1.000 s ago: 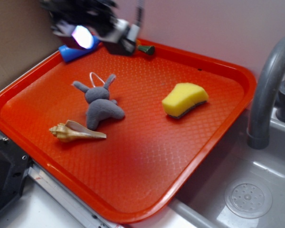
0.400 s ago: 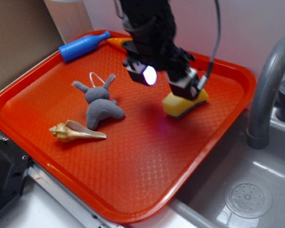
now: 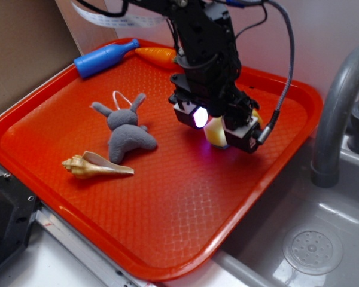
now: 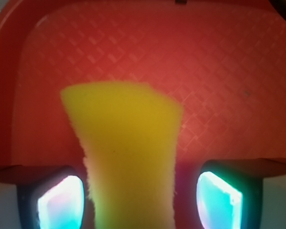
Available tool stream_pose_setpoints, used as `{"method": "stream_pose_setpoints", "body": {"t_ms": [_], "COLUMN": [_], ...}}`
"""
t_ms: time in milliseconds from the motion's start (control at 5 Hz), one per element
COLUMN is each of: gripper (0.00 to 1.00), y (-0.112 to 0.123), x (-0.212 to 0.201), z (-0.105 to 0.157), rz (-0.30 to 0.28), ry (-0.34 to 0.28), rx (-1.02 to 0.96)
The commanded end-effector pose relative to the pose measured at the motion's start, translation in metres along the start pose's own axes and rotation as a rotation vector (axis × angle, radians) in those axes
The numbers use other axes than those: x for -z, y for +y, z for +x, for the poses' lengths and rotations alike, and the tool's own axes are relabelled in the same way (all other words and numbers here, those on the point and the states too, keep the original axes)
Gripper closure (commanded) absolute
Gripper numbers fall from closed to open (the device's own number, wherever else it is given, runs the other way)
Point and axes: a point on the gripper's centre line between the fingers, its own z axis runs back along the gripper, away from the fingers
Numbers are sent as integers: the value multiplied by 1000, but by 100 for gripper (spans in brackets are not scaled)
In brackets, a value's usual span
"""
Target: Grab the green sponge.
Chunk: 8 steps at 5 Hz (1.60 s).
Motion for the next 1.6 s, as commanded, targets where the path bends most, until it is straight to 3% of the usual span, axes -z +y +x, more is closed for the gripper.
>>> {"method": "stream_pose_setpoints", "body": {"t_ms": [0, 400, 600, 800, 1400], "gripper": [100, 100, 100, 100, 100], "y": [-9, -7, 8, 37, 94], "x": [4, -5, -42, -95, -229], "z": [7, -1, -8, -27, -101], "rz": [18, 24, 73, 40, -5], "ry": [-38, -38, -4, 58, -108], "rx": [30, 22, 2, -15, -71]}}
